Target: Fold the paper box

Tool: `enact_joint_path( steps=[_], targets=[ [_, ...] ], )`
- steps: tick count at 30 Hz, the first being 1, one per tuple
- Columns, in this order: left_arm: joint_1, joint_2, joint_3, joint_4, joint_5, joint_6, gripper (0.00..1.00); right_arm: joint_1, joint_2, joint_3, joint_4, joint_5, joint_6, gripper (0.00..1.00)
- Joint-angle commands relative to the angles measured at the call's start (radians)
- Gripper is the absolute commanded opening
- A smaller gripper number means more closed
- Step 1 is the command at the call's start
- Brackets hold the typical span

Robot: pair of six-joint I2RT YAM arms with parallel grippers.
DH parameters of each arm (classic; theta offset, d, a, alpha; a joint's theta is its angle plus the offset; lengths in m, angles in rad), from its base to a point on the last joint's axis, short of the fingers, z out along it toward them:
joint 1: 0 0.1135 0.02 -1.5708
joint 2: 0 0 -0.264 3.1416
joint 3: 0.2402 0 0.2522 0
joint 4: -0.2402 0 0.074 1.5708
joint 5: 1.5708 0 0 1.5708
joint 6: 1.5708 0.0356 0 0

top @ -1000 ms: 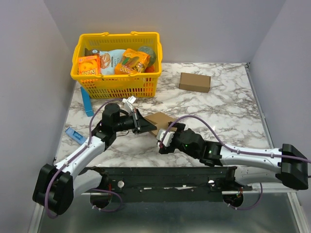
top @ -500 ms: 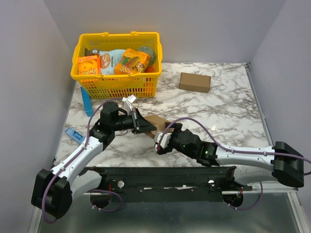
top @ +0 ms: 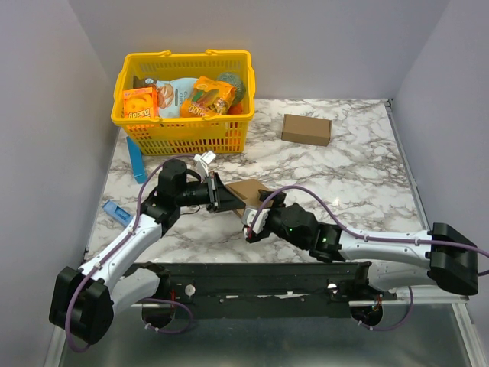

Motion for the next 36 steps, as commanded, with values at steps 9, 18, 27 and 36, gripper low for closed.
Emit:
enact_joint_path(
  steps=[9, 18, 27, 36],
  targets=[
    [0.004, -0.017, 0.034, -0.012, 0.083, -0.004, 0.0, 0.007, 0.038, 0.035, 0.006, -0.058, -0.045, 0.92],
    [0.004, -0.029, 0.018, 0.031, 0.075, -0.029, 0.0, 0.007, 0.066, 0.073, -0.052, -0.059, -0.018, 0.53],
    [0.092, -0.053, 0.121, -0.126, -0.029, 0.17, 0.99, 0.007, 0.039, 0.127, -0.277, -0.032, 0.122, 0.49],
    [0.274, -0.142, 0.198, -0.427, -0.428, 0.546, 0.99, -0.001, -0.025, 0.338, -0.81, -0.1, 0.317, 0.5]
  ],
)
